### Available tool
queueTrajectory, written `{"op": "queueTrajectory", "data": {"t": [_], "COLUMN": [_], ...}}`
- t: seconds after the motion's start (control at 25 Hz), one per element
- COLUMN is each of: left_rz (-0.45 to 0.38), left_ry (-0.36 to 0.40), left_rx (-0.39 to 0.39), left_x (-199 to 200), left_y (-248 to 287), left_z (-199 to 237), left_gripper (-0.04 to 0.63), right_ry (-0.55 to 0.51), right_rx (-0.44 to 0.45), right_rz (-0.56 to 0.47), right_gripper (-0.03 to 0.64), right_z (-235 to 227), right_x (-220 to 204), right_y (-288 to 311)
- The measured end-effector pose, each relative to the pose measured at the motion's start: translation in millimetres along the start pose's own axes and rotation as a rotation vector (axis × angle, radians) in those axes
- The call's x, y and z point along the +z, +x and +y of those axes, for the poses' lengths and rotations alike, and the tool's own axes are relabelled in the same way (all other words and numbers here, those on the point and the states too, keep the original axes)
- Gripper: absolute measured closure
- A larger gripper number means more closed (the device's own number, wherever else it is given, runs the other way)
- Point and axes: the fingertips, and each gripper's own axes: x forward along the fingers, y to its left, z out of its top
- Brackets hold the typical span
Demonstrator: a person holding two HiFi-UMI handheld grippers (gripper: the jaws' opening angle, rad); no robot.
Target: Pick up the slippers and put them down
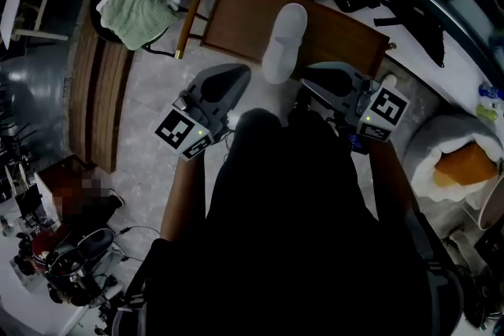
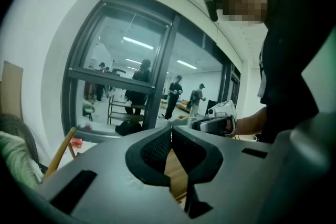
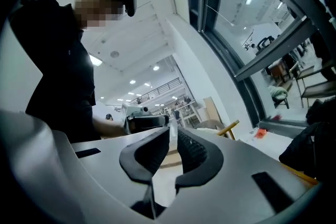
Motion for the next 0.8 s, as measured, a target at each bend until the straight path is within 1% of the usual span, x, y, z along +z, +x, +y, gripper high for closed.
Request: {"op": "queueTrajectory", "data": {"t": [0.16, 0.32, 0.4, 0.52, 0.6, 0.64, 0.72, 0.8], "left_rz": [0.076, 0.109, 0.152, 0.227, 0.238, 0.238, 0.251, 0.273], "left_ry": [-0.029, -0.110, -0.131, -0.120, -0.127, -0.134, -0.133, -0.113], "left_rx": [-0.035, -0.067, -0.096, -0.173, -0.211, -0.222, -0.234, -0.247], "left_x": [-23, -49, -73, -111, -127, -133, -145, -159], "left_y": [16, 35, 45, 61, 72, 78, 87, 95], "left_z": [15, 35, 42, 43, 44, 46, 51, 52], "left_gripper": [0.580, 0.580, 0.580, 0.580, 0.580, 0.579, 0.580, 0.580], "right_ry": [0.068, 0.168, 0.228, 0.328, 0.374, 0.403, 0.498, 0.607], "right_rx": [-0.045, -0.122, -0.166, -0.233, -0.262, -0.273, -0.295, -0.316], "right_rz": [-0.012, -0.004, -0.008, -0.006, 0.024, 0.039, 0.050, 0.053], "right_gripper": [0.588, 0.587, 0.586, 0.586, 0.583, 0.571, 0.503, 0.499], "right_z": [-21, -48, -60, -72, -79, -84, -95, -104], "right_x": [-10, -35, -54, -89, -115, -127, -154, -181], "right_y": [2, 0, -4, -10, -13, -15, -19, -22]}}
